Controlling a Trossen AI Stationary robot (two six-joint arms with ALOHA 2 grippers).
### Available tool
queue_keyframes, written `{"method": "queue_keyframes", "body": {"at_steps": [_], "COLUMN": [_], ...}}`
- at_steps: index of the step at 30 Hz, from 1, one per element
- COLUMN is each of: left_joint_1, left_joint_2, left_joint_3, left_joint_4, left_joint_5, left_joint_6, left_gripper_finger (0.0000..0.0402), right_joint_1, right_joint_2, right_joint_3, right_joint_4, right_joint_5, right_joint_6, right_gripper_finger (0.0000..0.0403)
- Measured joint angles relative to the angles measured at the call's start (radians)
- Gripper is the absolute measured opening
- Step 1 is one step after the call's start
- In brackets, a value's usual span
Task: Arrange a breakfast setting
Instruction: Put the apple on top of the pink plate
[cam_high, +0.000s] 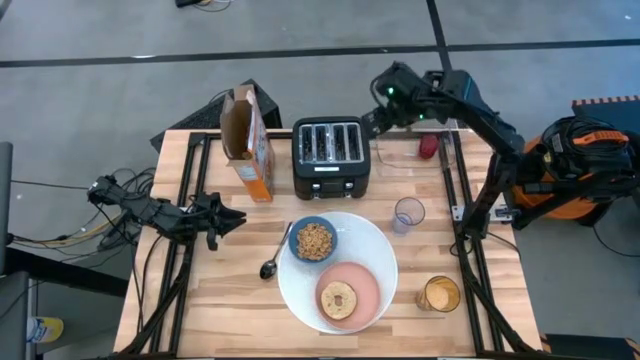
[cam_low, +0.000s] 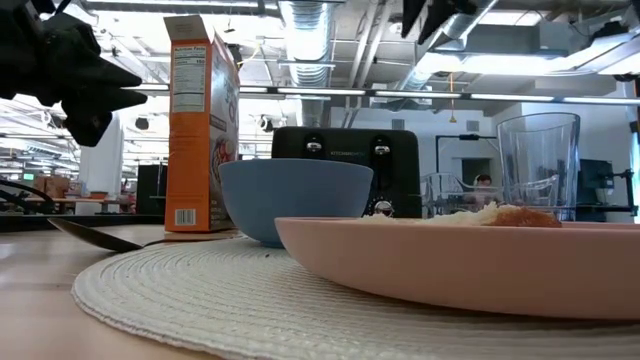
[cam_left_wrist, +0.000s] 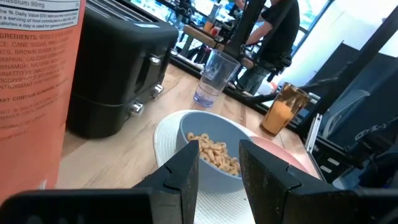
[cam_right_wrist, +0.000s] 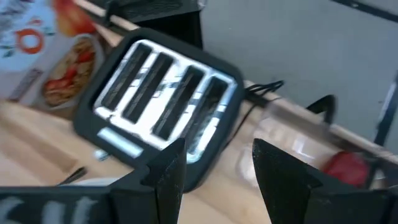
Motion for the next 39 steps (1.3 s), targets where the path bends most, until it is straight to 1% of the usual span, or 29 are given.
{"method": "queue_keyframes", "body": {"at_steps": [5, 11, 13, 15, 18, 20, 23, 29, 31, 32, 33, 37, 39], "left_joint_1": [0.000, 0.000, 0.000, 0.000, 0.000, 0.000, 0.000, 0.000, 0.000, 0.000, 0.000, 0.000, 0.000], "left_joint_2": [0.000, 0.000, 0.000, 0.000, 0.000, 0.000, 0.000, 0.000, 0.000, 0.000, 0.000, 0.000, 0.000], "left_joint_3": [0.000, -0.001, -0.001, -0.001, -0.001, -0.001, -0.001, -0.001, -0.001, -0.001, -0.001, -0.001, -0.001], "left_joint_4": [0.000, 0.000, 0.000, 0.000, 0.000, 0.000, 0.000, 0.000, 0.000, 0.000, 0.000, 0.000, 0.000], "left_joint_5": [0.000, 0.001, 0.001, 0.001, 0.001, 0.001, 0.001, 0.002, 0.002, 0.002, 0.002, 0.003, 0.003], "left_joint_6": [0.015, 0.020, 0.020, 0.020, 0.020, 0.020, 0.020, 0.020, 0.020, 0.020, 0.020, 0.020, 0.020], "left_gripper_finger": [0.0100, 0.0100, 0.0100, 0.0100, 0.0100, 0.0100, 0.0100, 0.0100, 0.0100, 0.0100, 0.0100, 0.0100, 0.0100], "right_joint_1": [-0.090, -0.161, -0.172, -0.185, -0.216, -0.238, -0.270, -0.334, -0.352, -0.361, -0.370, -0.401, -0.424], "right_joint_2": [0.001, 0.001, 0.000, 0.000, 0.001, 0.002, 0.003, 0.003, 0.003, 0.003, 0.003, 0.003, 0.003], "right_joint_3": [0.000, -0.001, -0.025, -0.068, -0.168, -0.244, -0.340, -0.477, -0.514, -0.529, -0.543, -0.586, -0.593], "right_joint_4": [0.000, 0.000, 0.001, 0.001, -0.001, 0.000, -0.001, 0.006, 0.012, 0.013, 0.017, 0.045, 0.057], "right_joint_5": [-0.001, -0.011, -0.010, -0.006, -0.007, -0.007, -0.006, -0.005, -0.004, -0.004, -0.004, -0.005, -0.004], "right_joint_6": [-0.079, -0.095, -0.081, -0.034, 0.048, 0.101, 0.172, 0.277, 0.293, 0.295, 0.294, 0.295, 0.302], "right_gripper_finger": [0.0208, 0.0208, 0.0208, 0.0208, 0.0213, 0.0226, 0.0258, 0.0346, 0.0380, 0.0389, 0.0394, 0.0387, 0.0393]}}
